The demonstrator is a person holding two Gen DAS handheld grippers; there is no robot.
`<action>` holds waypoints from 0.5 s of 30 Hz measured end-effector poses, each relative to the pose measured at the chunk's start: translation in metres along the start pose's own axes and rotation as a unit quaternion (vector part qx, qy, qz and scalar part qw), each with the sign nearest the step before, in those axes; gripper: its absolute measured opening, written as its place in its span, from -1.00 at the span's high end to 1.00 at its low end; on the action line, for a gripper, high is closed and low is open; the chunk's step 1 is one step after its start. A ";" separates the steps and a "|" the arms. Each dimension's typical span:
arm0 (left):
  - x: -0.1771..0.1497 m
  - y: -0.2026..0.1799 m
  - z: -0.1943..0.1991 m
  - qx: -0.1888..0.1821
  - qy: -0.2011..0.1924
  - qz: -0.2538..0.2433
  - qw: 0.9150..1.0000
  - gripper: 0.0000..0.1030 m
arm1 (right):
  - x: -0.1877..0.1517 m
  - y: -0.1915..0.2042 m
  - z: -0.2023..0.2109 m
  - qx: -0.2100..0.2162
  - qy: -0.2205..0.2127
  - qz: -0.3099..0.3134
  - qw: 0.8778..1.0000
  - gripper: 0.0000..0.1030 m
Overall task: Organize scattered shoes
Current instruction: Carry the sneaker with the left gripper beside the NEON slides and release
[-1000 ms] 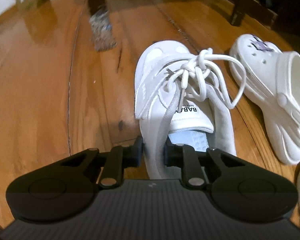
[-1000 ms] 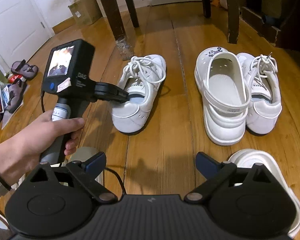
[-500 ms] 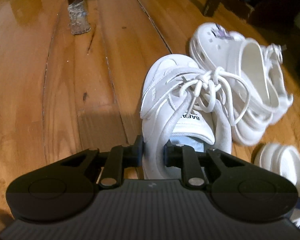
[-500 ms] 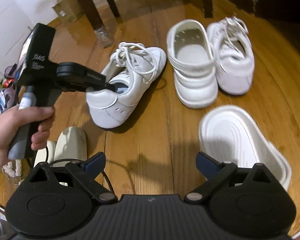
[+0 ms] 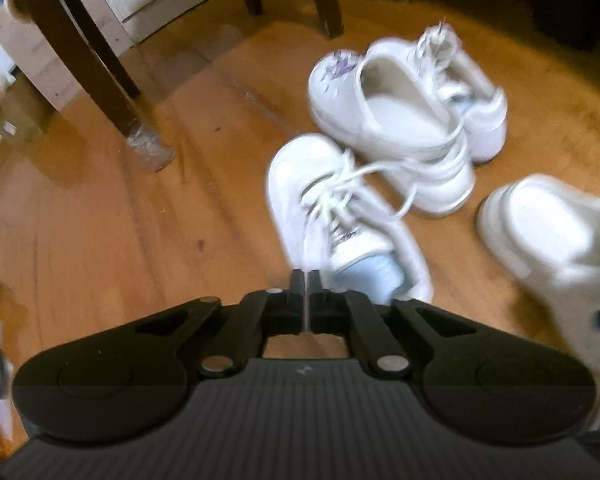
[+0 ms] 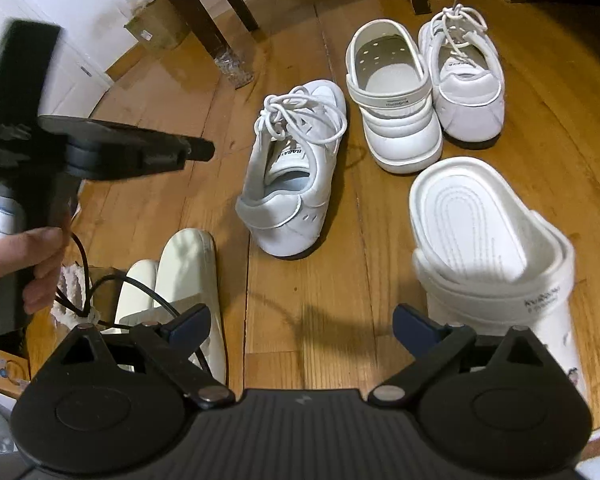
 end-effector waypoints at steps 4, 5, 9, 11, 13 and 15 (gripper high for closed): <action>0.004 0.003 -0.029 -0.017 -0.015 0.012 1.000 -0.11 | -0.002 0.000 0.005 0.011 -0.001 -0.001 1.000 -0.91; 0.004 0.005 -0.035 -0.003 -0.017 0.010 1.000 -0.11 | -0.002 0.000 0.005 0.012 -0.001 -0.001 1.000 -0.92; 0.012 0.005 -0.056 0.065 0.002 -0.014 0.998 -0.32 | -0.003 -0.001 0.001 0.012 0.004 0.001 1.000 -0.92; 0.019 0.007 -0.065 0.084 0.005 -0.007 0.996 -0.36 | -0.005 0.000 -0.003 0.008 0.007 0.007 1.000 -0.92; 0.022 0.007 -0.072 0.054 0.014 0.013 0.998 0.21 | -0.007 0.002 -0.007 0.003 0.008 0.019 1.000 -0.92; 0.025 0.005 -0.078 0.018 0.025 0.033 0.999 0.65 | -0.010 0.005 -0.010 -0.002 0.008 0.032 0.999 -0.92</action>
Point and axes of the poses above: each gripper's, at about its wrist camera, not at the fingertips, and z roughly against the way its jaws point, y to its left, x to its top, the point moved 7 cm from there along -z, roughly the way its jaws point, and after that the axes turned 11 degrees about -z, right-handed, at the moved point
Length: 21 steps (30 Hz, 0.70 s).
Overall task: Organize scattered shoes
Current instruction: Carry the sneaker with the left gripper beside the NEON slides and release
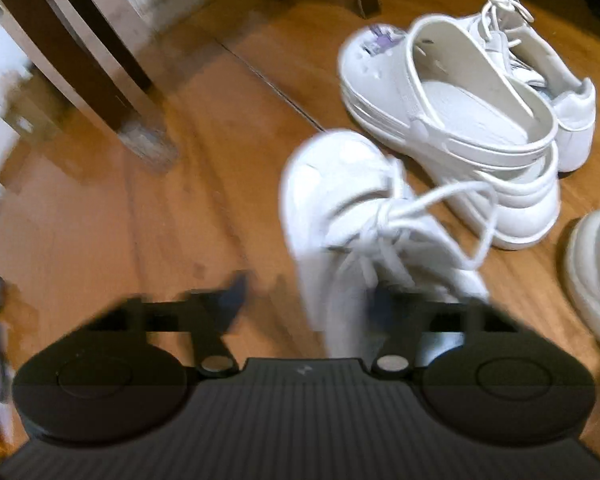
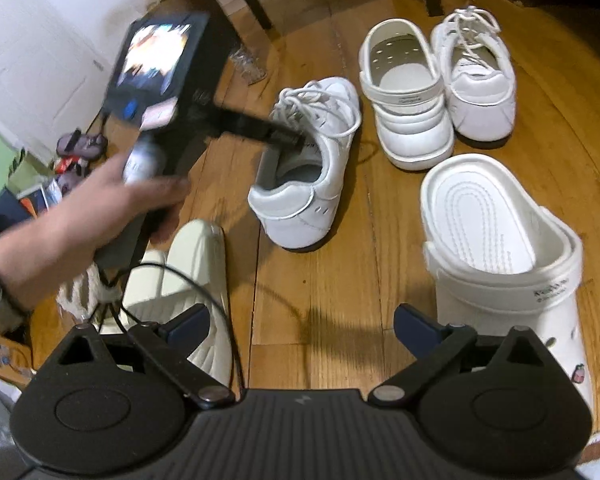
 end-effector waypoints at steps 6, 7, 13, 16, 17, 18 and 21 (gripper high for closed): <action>-0.014 0.005 0.026 -0.072 -0.014 0.039 0.997 0.73 | -0.004 0.005 0.008 0.004 -0.003 0.006 1.000 -0.92; -0.023 0.005 0.040 -0.093 -0.017 0.047 0.994 0.79 | -0.003 0.005 0.009 0.005 -0.005 0.007 1.000 -0.92; -0.074 -0.013 0.077 -0.123 0.020 0.066 0.990 0.80 | -0.009 0.002 0.010 0.003 -0.001 0.001 1.000 -0.93; -0.090 -0.026 0.088 -0.151 0.033 0.067 0.986 0.79 | -0.017 0.005 0.014 0.001 0.004 0.009 1.000 -0.93; -0.093 -0.029 0.092 -0.156 0.033 0.061 0.985 0.79 | -0.020 0.005 0.015 0.001 0.006 0.010 1.000 -0.93; -0.095 -0.030 0.097 -0.159 0.033 0.060 0.985 0.79 | -0.022 0.004 0.016 0.000 0.008 0.010 1.000 -0.93; -0.100 -0.027 0.123 -0.175 0.023 0.117 0.977 0.97 | -0.029 0.001 0.017 -0.003 0.015 0.011 1.000 -0.93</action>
Point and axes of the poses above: each gripper's, at about its wrist camera, not at the fingertips, and z roughly against the way its jaws point, y to its left, x to its top, the point moved 7 cm from there along -z, roughly the way its jaws point, and after that the axes turned 11 degrees about -z, right-handed, at the moved point
